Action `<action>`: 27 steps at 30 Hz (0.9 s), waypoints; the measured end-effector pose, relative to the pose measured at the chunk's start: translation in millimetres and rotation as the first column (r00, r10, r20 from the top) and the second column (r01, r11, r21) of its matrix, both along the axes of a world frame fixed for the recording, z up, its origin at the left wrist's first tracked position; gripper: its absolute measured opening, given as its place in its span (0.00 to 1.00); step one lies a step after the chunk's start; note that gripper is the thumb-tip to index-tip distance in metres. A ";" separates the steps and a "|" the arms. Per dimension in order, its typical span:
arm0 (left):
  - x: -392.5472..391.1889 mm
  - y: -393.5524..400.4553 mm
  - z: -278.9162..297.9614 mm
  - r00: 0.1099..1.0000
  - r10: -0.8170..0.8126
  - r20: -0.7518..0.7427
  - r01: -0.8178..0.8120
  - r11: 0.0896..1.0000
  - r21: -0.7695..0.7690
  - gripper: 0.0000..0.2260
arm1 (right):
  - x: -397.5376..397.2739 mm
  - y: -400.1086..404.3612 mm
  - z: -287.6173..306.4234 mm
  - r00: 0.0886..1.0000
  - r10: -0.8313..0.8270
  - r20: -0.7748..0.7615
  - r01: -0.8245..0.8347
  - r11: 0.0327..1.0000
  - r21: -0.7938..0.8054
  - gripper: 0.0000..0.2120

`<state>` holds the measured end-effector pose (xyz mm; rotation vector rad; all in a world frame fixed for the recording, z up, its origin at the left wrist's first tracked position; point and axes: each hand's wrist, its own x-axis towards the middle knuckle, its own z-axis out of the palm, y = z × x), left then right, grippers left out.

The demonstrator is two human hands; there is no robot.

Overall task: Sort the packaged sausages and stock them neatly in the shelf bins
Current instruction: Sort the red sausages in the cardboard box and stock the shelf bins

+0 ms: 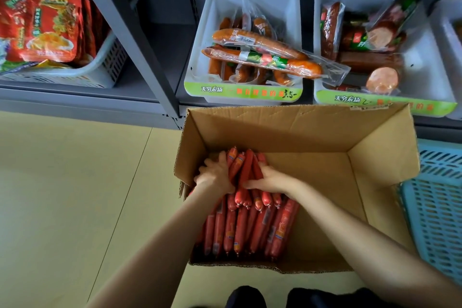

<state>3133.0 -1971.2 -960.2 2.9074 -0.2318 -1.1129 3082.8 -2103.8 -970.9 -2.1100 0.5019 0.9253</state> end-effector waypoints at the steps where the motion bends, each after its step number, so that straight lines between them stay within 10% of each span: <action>1: -1.5 0.1 -0.7 0.999 -0.011 0.034 0.010 0.999 0.031 0.41 | 0.2 5.4 -5.5 0.999 0.036 0.004 -0.036 0.998 -0.047 0.53; 8: -5.9 4.3 -10.5 0.986 0.037 0.164 -0.027 0.998 -0.065 0.32 | 15.8 24.1 -16.6 0.989 0.074 -0.125 -0.090 0.988 -0.128 0.66; 15: -9.3 9.3 -11.3 0.975 0.149 0.164 -0.107 0.965 -0.240 0.26 | 5.1 23.4 -17.1 1.000 -0.009 0.000 0.009 0.973 -0.230 0.52; 27: -24.4 16.9 0.9 0.974 0.107 0.198 -0.046 0.956 -0.290 0.24 | 3.9 11.5 -8.4 0.925 0.336 -0.178 -0.379 0.857 -0.350 0.57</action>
